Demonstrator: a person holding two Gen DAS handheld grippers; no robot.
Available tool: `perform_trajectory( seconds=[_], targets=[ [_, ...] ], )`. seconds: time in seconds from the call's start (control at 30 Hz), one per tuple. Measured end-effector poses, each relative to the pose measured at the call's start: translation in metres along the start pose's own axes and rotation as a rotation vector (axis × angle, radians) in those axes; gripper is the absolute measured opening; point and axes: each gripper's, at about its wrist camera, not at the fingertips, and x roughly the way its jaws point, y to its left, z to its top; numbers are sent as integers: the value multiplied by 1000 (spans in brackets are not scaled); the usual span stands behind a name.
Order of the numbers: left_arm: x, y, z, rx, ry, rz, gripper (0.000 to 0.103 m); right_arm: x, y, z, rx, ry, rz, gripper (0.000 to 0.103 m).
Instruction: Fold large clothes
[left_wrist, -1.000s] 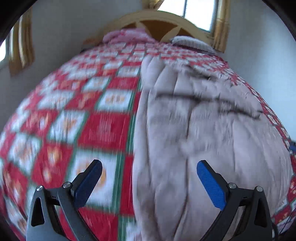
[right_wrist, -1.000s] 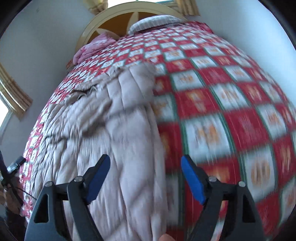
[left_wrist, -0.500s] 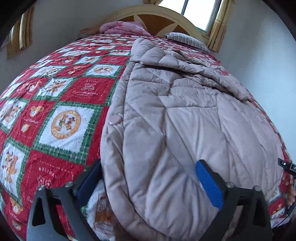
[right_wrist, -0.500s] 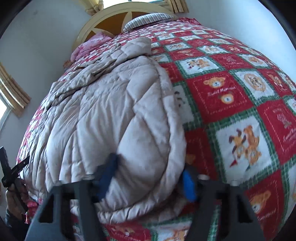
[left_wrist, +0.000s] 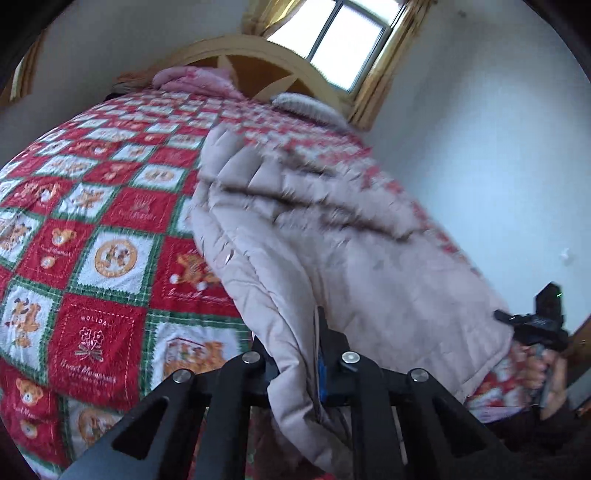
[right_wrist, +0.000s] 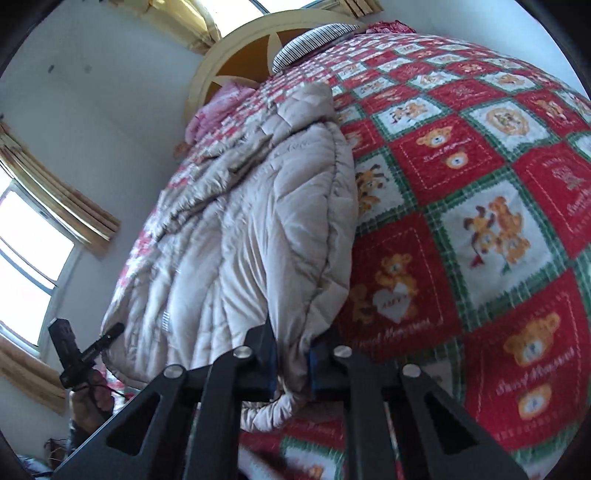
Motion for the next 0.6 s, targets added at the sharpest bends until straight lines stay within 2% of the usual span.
perform_trajectory(
  seconds=[0.13, 0.27, 0.37, 0.47, 0.6],
  targets=[
    [-51, -30, 13, 37, -84, -84, 10, -42, 11, -2, 19, -40, 90, 14],
    [-80, -49, 30, 66, -146, -141, 10, -89, 32, 1, -6, -106, 148, 13],
    [-82, -52, 46, 58, -157, -172, 9, -123, 50, 7, -49, -181, 165, 13],
    [-77, -53, 71, 54, -169, -188, 9, -138, 59, 20, -59, -225, 197, 13],
    [-51, -40, 115, 43, -154, -203, 10, -137, 70, 65, -62, -259, 234, 13]
  ],
)
